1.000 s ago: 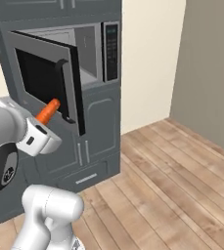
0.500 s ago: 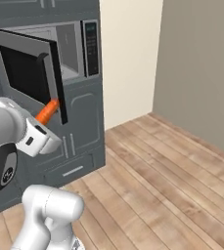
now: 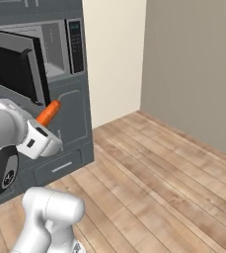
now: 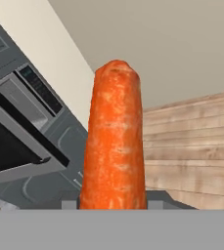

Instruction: Pick the carrot from the counter and place it in the microwave. Then turn on the microwave.

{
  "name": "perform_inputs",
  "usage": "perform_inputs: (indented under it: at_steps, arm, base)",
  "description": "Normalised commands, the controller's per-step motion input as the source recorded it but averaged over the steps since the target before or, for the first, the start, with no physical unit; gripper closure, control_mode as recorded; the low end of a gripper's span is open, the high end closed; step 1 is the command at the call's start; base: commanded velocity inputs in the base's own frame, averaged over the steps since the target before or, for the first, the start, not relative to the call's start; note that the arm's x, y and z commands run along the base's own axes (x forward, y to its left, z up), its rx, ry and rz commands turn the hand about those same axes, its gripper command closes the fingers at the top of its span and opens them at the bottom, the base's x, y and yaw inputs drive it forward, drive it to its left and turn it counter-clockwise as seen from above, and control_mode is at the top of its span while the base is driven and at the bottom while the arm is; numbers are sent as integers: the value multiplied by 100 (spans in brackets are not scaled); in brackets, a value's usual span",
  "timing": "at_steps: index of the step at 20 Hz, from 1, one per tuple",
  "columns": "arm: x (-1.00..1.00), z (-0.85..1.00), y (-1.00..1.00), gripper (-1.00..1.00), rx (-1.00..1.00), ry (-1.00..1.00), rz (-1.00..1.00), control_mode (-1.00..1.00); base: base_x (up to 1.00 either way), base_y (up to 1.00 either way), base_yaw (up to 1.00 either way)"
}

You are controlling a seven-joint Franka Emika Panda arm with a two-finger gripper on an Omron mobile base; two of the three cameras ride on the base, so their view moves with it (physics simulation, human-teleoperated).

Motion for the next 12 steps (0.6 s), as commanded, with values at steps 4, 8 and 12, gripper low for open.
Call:
perform_inputs:
  at_steps: [4, 8, 12]
  arm:
    - [0, 0, 0, 100, 0, 0, 0, 100]
    - [0, 0, 0, 100, 0, 0, 0, 100]
    - [0, 0, 0, 100, 0, 0, 0, 100]
  base:
    - [24, -7, -7]
    - [25, -19, -5]
    - [26, -25, -5]
